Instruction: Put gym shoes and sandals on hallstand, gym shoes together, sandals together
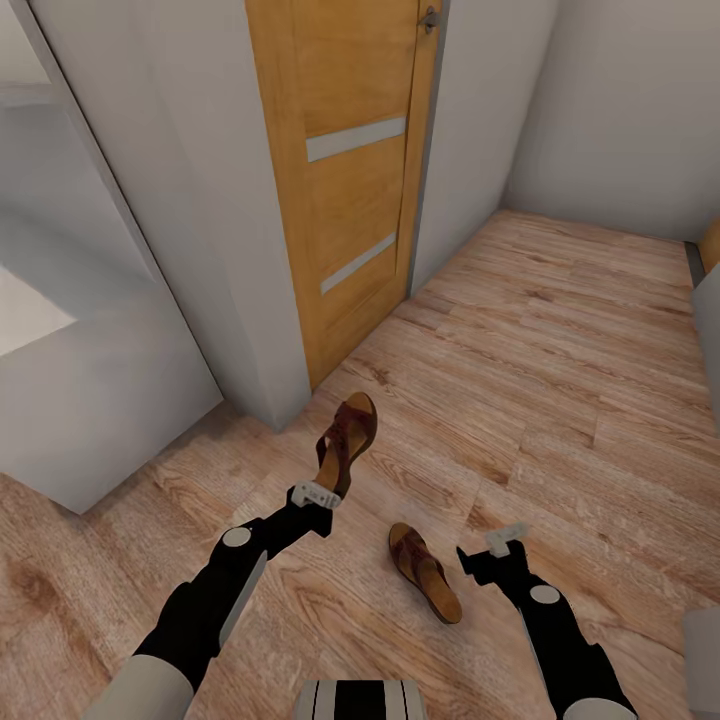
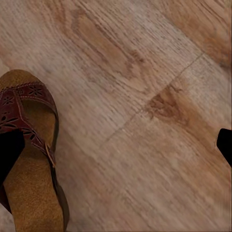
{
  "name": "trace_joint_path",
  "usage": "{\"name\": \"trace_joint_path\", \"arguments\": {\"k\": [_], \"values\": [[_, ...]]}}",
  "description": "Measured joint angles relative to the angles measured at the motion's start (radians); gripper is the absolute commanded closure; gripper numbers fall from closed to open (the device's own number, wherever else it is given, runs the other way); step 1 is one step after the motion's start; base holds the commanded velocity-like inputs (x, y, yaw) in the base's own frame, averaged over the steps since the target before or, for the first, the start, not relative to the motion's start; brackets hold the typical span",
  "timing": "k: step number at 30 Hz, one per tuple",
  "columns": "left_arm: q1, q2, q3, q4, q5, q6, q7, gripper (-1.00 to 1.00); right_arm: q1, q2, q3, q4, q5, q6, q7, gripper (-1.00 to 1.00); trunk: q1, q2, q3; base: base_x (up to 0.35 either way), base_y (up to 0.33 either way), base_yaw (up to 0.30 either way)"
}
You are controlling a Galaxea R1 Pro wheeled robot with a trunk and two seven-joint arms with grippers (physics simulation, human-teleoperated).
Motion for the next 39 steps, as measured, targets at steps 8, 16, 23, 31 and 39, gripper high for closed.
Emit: {"name": "trace_joint_path", "arguments": {"k": [8, 16, 23, 31, 39], "values": [[-0.001, -0.003, 0.002, -0.01, 0.001, 0.002, 0.003, 1.0, 0.0, 0.044, 0.003, 0.005, 0.005, 0.0, -0.045, -1.0, 0.0, 0.0, 0.0, 0.0, 0.0, 0.0], [-0.001, -0.002, 0.002, -0.014, 0.001, 0.005, 0.003, 1.0, 0.0, 0.061, 0.03, 0.007, 0.004, 0.001, -0.09, -1.0, 0.0, 0.0, 0.0, 0.0, 0.0, 0.0], [-0.001, -0.001, 0.002, -0.014, 0.0, 0.012, 0.003, 1.0, 0.0, 0.062, 0.058, 0.008, 0.002, 0.001, -0.215, -1.0, 0.003, -0.001, -0.023, 0.0, 0.0, 0.0], [-0.001, -0.001, 0.002, -0.014, 0.0, 0.014, 0.003, 1.0, 0.0, 0.062, 0.062, 0.009, 0.003, 0.001, -0.216, -1.0, 0.006, -0.003, -0.058, 0.0, 0.0, 0.0], [-0.001, -0.002, 0.002, -0.015, 0.001, 0.015, 0.003, 1.0, 0.0, 0.061, 0.062, 0.009, 0.003, 0.0, -0.216, -1.0, 0.009, -0.005, -0.096, 0.0, 0.0, 0.0]]}}
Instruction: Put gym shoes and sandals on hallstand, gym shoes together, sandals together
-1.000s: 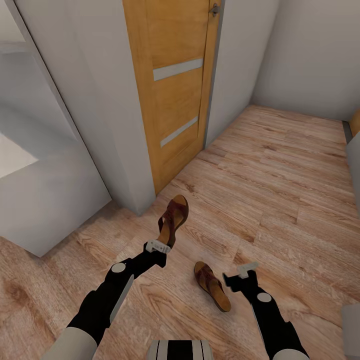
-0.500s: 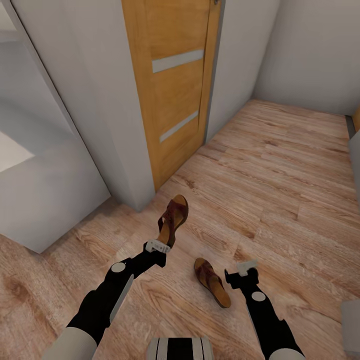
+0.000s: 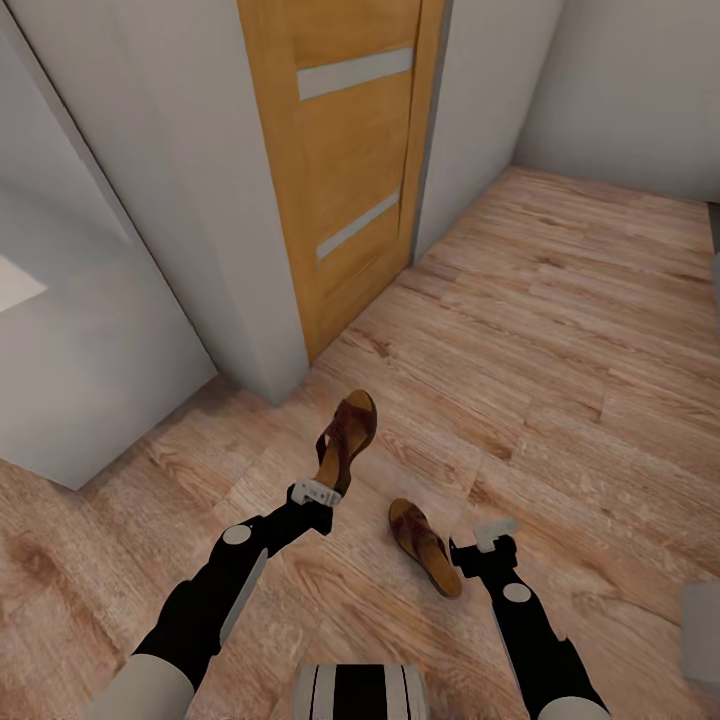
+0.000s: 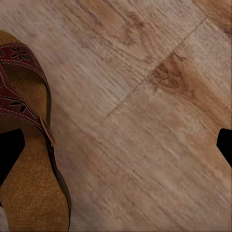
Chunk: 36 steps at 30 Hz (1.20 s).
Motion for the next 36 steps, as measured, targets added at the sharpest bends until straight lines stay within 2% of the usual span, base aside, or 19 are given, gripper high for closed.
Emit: {"name": "trace_joint_path", "arguments": {"k": [12, 18, 36], "values": [[0.0, 0.001, 0.0, 0.0, 0.0, -0.001, 0.0, 1.0, 0.0, 0.0, 0.001, 0.002, 0.0, 0.001, 0.0, -1.0, 0.0, 0.0, -0.018, 0.0, 0.0, 0.0], [0.0, 0.001, 0.001, 0.0, 0.0, -0.001, 0.0, 1.0, 0.0, 0.0, 0.001, 0.034, 0.0, 0.001, 0.0, -1.0, 0.0, 0.0, -0.023, 0.0, 0.0, 0.007], [0.0, 0.001, 0.0, 0.0, 0.001, -0.001, 0.0, 1.0, 0.0, 0.0, 0.001, 0.049, 0.0, 0.002, 0.0, -1.0, 0.0, 0.0, -0.048, 0.0, 0.0, 0.066]]}}
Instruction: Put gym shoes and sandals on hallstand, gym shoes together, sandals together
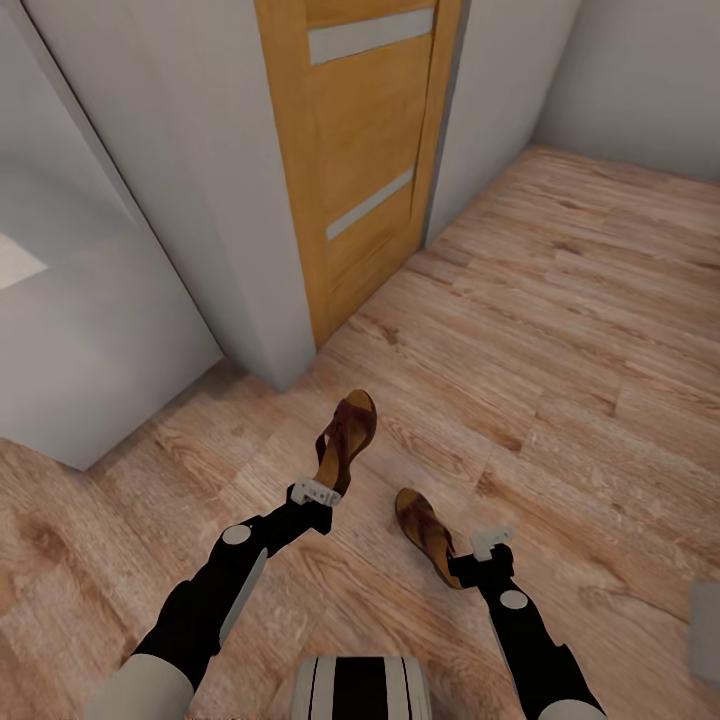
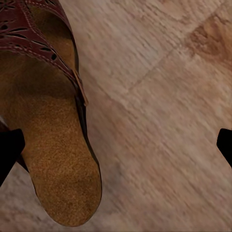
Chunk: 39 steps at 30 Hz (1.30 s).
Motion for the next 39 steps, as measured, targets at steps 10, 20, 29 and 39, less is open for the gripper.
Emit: {"name": "trace_joint_path", "arguments": {"k": [10, 20, 29, 39], "values": [[0.0, 0.0, 0.0, 0.0, 0.0, 0.002, -0.001, 1.0, 0.0, -0.002, -0.001, 0.023, 0.001, -0.001, 0.0, -1.0, 0.003, -0.001, -0.028, 0.0, 0.0, 0.001], [0.0, 0.0, 0.0, 0.0, -0.001, 0.001, -0.002, 1.0, 0.0, -0.002, -0.001, 0.023, 0.0, -0.001, 0.0, -1.0, 0.005, -0.002, -0.056, 0.0, 0.0, 0.0], [0.0, 0.0, 0.0, 0.0, 0.0, 0.002, -0.002, 1.0, 0.0, -0.002, -0.001, 0.023, 0.001, -0.001, 0.0, -1.0, 0.005, -0.003, -0.065, 0.0, 0.0, 0.0], [0.0, 0.0, 0.0, 0.0, -0.001, 0.003, -0.002, 1.0, 0.0, -0.002, -0.001, 0.022, 0.0, -0.001, 0.0, -1.0, 0.007, -0.003, -0.077, 0.0, 0.0, 0.0]]}}
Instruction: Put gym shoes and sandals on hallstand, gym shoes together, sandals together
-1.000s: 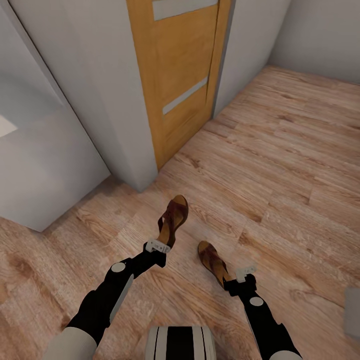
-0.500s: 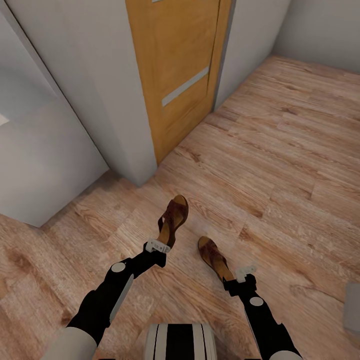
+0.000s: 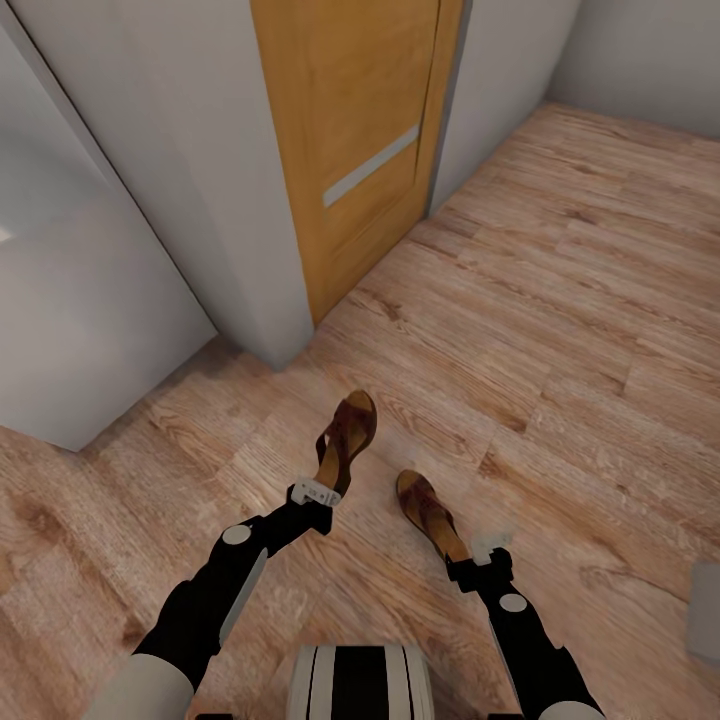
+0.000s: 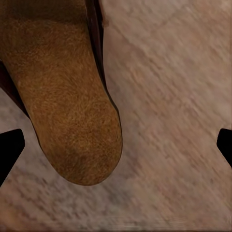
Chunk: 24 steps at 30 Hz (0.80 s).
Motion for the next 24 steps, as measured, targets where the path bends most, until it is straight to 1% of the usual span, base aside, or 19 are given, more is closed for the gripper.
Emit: {"name": "trace_joint_path", "arguments": {"k": [5, 13, 24], "values": [[0.0, 0.001, 0.0, 0.0, 0.001, 0.0, 0.0, 1.0, 0.0, 0.0, 0.0, 0.0, 0.0, 0.0, 0.0, -1.0, 0.002, -0.001, -0.022, 0.0, 0.0, 0.0], [0.0, 0.001, 0.0, 0.0, 0.002, -0.001, 0.0, 1.0, 0.0, 0.001, 0.004, -0.008, 0.002, -0.001, -0.003, -1.0, 0.002, -0.001, -0.028, 0.0, 0.0, 0.0], [0.0, 0.0, 0.0, 0.001, 0.002, 0.0, 0.0, 1.0, 0.0, 0.002, 0.003, -0.009, 0.003, -0.001, -0.003, -1.0, 0.007, -0.004, -0.087, 0.0, 0.0, 0.0]]}}
